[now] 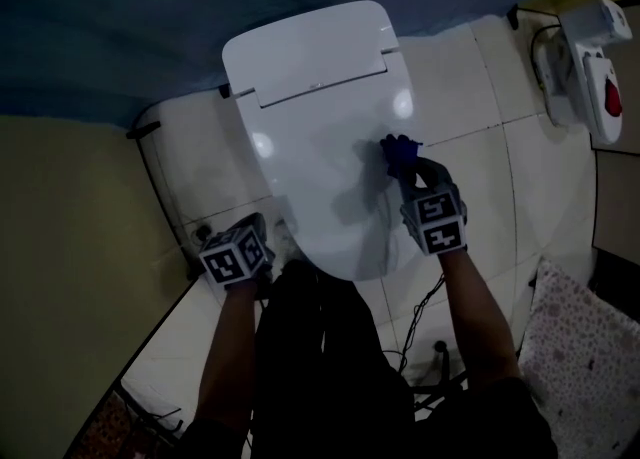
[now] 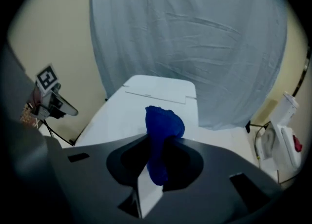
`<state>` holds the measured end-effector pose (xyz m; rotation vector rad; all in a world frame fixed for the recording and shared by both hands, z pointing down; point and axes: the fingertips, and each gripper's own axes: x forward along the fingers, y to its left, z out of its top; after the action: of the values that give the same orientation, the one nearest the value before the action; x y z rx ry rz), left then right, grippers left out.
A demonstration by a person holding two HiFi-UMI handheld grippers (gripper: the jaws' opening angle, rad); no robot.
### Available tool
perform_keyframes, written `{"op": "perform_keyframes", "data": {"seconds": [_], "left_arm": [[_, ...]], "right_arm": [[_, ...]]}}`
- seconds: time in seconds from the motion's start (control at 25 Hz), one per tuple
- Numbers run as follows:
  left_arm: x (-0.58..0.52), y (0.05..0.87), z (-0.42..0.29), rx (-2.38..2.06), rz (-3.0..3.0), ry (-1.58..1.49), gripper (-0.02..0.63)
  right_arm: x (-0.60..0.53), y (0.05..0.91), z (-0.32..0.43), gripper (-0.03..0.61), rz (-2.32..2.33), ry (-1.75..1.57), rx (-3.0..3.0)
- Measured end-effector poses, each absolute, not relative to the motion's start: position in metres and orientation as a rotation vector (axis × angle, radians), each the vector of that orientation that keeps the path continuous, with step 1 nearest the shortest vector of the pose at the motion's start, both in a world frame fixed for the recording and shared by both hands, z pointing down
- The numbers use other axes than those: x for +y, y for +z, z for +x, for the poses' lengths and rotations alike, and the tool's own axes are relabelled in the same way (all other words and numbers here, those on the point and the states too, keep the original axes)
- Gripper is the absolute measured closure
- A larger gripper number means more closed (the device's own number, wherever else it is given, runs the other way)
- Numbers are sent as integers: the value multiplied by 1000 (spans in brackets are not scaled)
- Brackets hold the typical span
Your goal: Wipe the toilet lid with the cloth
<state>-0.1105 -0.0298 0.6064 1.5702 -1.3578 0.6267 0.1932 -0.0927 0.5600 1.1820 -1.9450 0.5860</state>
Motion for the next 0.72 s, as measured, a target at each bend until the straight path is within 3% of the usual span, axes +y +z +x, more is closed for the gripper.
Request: {"op": "perform_keyframes", "data": {"seconds": [0.44,0.72], "left_arm": [[2,615,-157,-1379,1503,615,623],[21,609,-158,-1342,1516,652,623]], "right_arm": [[1,539,-40,517,633,904,-2302],[37,620,-44,517,547,1015,-2088]]}}
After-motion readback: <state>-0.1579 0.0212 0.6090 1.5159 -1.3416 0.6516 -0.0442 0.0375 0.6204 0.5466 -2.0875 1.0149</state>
